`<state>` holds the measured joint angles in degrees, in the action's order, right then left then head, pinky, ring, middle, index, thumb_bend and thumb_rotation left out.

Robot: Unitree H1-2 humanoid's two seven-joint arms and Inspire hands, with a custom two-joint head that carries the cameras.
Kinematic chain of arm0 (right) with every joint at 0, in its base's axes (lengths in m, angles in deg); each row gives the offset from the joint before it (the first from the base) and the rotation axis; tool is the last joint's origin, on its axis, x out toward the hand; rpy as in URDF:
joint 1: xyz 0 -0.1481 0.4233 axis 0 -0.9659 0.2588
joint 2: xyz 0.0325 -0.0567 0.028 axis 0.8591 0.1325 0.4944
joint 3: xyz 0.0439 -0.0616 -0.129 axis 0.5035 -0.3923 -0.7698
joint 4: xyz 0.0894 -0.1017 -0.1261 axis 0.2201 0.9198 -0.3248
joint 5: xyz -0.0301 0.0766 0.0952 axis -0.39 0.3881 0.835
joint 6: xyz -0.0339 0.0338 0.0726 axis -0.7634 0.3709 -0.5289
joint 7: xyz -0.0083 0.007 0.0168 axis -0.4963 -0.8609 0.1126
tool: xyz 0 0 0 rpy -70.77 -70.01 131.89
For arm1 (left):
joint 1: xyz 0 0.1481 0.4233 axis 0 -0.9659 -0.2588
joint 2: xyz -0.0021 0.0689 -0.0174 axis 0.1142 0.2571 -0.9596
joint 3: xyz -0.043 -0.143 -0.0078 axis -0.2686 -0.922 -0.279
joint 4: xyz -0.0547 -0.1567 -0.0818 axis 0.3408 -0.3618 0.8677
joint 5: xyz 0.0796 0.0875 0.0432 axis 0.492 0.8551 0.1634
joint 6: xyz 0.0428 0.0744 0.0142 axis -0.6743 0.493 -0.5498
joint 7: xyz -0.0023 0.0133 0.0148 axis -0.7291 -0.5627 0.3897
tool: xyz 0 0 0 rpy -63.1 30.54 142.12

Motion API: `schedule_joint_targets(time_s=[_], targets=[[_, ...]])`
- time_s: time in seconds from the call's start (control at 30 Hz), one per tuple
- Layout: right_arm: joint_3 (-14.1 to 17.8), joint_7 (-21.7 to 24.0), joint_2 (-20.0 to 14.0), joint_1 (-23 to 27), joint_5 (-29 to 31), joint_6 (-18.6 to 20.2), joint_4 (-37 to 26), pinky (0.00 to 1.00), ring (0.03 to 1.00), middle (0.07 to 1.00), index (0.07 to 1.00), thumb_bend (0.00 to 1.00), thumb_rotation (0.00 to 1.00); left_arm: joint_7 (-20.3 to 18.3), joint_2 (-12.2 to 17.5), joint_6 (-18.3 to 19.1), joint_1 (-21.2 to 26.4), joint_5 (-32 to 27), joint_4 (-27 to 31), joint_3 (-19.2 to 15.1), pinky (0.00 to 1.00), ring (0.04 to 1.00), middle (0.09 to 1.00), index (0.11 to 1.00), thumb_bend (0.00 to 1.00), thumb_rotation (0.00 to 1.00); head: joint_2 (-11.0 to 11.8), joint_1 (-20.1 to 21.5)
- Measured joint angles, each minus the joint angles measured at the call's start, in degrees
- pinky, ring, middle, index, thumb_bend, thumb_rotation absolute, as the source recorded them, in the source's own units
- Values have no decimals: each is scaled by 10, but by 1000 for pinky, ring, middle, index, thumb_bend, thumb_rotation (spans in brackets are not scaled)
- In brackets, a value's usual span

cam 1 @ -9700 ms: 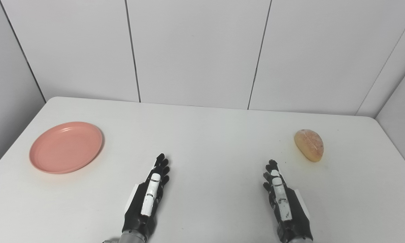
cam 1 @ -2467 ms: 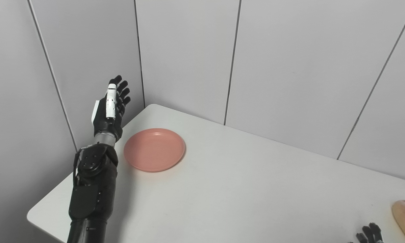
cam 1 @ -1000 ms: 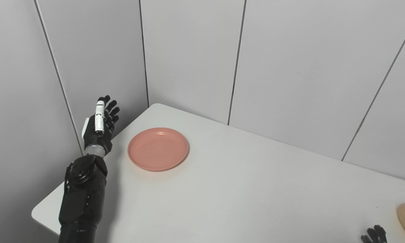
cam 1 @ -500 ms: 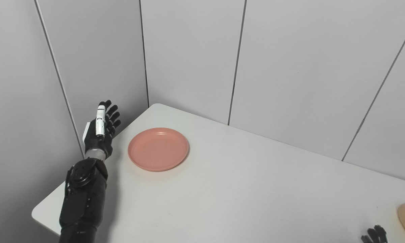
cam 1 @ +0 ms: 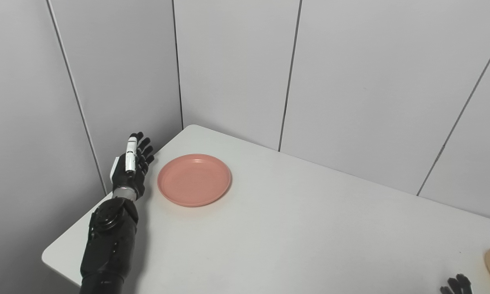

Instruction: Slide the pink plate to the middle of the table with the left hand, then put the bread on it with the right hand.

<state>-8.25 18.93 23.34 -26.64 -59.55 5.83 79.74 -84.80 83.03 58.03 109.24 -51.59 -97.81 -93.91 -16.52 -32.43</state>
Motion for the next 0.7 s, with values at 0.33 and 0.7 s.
schedule_joint_targets(time_s=[0.33,0.7], targets=[[1,0,-1,0,0,0,0,1000,1000,1000,1000,342,1000,0,-6,-5,0,1,-5,5,964,954,950,935,262,1000,-3,3],[1,3,-2,1,3,1,2,1000,1000,1000,1000,345,1000,-7,-10,-23,-1,1,-31,11,970,954,946,926,261,1000,-2,4]])
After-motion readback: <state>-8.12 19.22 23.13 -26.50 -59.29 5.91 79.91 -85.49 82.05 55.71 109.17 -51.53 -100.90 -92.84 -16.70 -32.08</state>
